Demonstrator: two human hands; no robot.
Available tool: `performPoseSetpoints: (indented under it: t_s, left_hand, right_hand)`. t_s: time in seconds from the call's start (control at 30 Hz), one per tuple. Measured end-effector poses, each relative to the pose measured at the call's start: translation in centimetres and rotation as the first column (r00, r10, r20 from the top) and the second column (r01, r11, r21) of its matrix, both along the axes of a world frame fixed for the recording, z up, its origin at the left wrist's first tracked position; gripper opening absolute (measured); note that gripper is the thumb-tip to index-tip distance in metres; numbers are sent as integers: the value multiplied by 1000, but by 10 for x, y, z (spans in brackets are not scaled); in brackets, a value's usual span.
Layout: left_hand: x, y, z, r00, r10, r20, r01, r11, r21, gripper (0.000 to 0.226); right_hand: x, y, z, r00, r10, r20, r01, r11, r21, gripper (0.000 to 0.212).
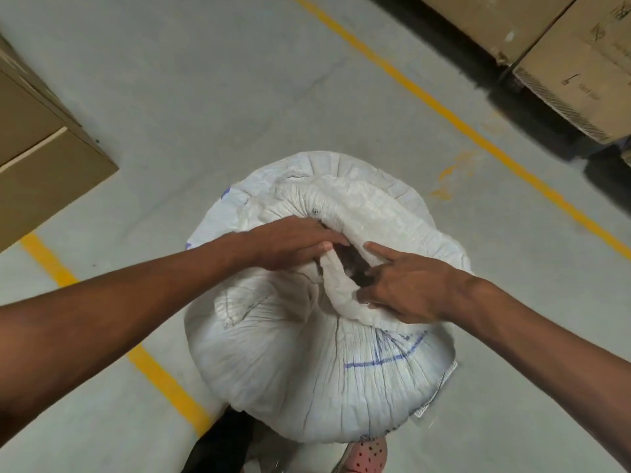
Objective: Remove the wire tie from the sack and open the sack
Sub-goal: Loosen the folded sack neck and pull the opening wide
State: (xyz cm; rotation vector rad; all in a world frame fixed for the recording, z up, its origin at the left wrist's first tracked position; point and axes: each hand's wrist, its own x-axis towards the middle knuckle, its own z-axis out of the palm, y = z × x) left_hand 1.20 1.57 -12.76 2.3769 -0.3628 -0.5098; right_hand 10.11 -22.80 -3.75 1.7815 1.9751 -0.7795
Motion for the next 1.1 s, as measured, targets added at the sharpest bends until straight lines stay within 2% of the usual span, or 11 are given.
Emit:
performPoseSetpoints:
  t_s: [0.1, 0.23, 0.3, 0.37, 0.43, 0.57, 0.67, 0.73, 0.9, 1.0, 1.1]
  left_hand:
    - [11, -2, -5, 996, -18, -86, 31, 988, 151, 51]
    - [8, 4, 1, 964, 1, -267, 66, 968, 241, 74]
    - [7, 9, 2, 941, 75, -330, 30, 953, 303, 57]
    - [7, 11, 8, 924, 132, -360, 15, 926, 377, 46]
    - [7, 11, 9, 932, 134, -337, 45, 879, 475, 50]
    - [3, 2, 25, 940, 30, -340, 192, 778, 598, 134]
    - [-13, 8, 43, 924, -70, -375, 303, 731, 611, 145]
    - [-31, 17, 54, 928, -184, -323, 357, 681, 639, 129]
    - [-72, 35, 66, 952, -301, -57, 258, 689, 678, 106]
    - [-86, 45, 70, 951, -257, 172, 101, 783, 613, 96]
    - [-92, 51, 72, 939, -190, 287, -18, 804, 594, 90]
  right_hand:
    - [2, -9, 8, 1000, -4, -9, 4, 998, 63, 44]
    - [7, -24, 15, 999, 6, -51, 0, 992, 124, 21]
    - [8, -34, 18, 998, 32, -57, -19, 976, 218, 21]
    - [3, -41, 25, 997, 57, -59, -44, 980, 195, 47]
    - [-7, -41, 33, 998, 38, -59, -36, 999, 33, 76]
    - [-17, -47, 43, 998, 0, -69, -5, 997, -74, 83]
    - [-12, -56, 50, 986, -72, -149, 47, 986, -161, 57]
    - [-10, -62, 52, 979, -95, -179, 60, 980, -188, 51]
    - [-15, -67, 54, 910, -358, -211, 306, 921, -240, 85]
    - [-12, -54, 50, 751, -628, -205, 572, 773, -274, 72]
    - [2, -32, 39, 644, -746, -166, 719, 665, -201, 59]
